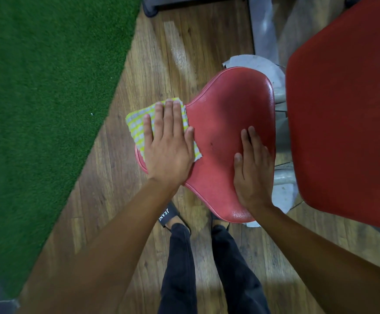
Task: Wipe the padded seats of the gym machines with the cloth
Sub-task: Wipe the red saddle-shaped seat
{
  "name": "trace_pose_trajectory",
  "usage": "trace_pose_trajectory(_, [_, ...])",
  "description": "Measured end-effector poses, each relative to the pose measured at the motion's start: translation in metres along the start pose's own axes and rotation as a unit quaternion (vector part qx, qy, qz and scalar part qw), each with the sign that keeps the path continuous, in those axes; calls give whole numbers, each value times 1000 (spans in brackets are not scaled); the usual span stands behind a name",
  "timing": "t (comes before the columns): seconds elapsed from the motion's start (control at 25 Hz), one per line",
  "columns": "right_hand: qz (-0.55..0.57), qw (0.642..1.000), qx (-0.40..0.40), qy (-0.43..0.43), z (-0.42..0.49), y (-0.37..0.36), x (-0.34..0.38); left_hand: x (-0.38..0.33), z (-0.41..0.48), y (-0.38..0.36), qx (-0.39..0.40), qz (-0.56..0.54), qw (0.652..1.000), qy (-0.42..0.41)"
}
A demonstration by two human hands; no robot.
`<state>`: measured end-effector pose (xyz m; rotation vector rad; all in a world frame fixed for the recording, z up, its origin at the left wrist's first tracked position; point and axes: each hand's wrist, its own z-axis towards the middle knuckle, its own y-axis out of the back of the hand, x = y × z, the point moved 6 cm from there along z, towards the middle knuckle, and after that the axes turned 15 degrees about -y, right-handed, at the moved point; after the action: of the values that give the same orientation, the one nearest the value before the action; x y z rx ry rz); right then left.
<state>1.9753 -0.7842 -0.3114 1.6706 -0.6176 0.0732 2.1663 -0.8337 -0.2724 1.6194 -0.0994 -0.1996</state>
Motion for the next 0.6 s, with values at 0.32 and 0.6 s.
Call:
trace_pose_trajectory(0.32, [12, 1000, 16, 3, 1, -1, -4, -60, 30, -20, -1, -1, 998, -60])
trace_pose_trajectory(0.6, [139, 989, 44, 19, 9, 3, -12, -91, -1, -26, 4, -41, 996, -83])
